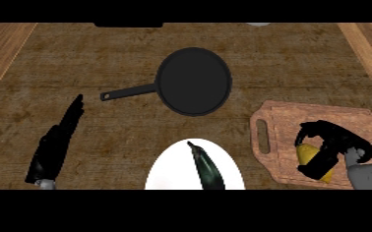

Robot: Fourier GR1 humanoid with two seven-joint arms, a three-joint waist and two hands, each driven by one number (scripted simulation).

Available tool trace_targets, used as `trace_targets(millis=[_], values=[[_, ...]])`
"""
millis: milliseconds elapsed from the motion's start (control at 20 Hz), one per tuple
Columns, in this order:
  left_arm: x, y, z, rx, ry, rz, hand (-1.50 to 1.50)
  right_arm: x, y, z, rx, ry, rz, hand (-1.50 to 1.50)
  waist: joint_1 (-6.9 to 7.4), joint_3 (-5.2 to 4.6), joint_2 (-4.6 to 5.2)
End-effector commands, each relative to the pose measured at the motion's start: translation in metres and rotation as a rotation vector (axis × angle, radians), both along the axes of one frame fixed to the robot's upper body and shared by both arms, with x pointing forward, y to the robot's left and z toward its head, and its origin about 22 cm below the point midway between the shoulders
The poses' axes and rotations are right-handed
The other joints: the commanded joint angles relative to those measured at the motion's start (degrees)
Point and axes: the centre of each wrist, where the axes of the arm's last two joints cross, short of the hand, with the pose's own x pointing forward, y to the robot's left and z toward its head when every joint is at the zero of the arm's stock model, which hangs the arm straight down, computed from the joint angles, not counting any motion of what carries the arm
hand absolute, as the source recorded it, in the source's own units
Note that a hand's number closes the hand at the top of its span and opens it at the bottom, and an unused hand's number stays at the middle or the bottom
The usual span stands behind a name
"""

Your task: Pick the lemon from the cutting board and place it in the pan

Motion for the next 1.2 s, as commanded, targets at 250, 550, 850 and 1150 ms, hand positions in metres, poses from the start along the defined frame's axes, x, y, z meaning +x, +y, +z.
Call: trace_targets(millis=[250,550,850,1150], values=[[-0.004,0.012,-0.006,0.009,0.028,0.03,0.0,-0.026,0.05,-0.029,-0.093,-0.039,-0.514,1.5,-2.37,0.26,-0.5],[-0.011,0.024,-0.007,0.023,0.038,0.066,0.0,-0.036,0.054,-0.016,-0.317,-0.258,-0.793,1.5,-3.98,-0.35,-1.58],[-0.006,0.019,-0.002,0.024,0.033,0.04,0.0,-0.031,0.084,0.044,-0.56,-0.751,-0.735,1.5,-2.29,-0.39,-1.68],[-0.002,0.009,-0.001,0.013,0.01,-0.002,0.0,-0.036,0.154,0.072,-0.66,-0.954,-0.752,1.5,0.05,0.1,-0.44]])
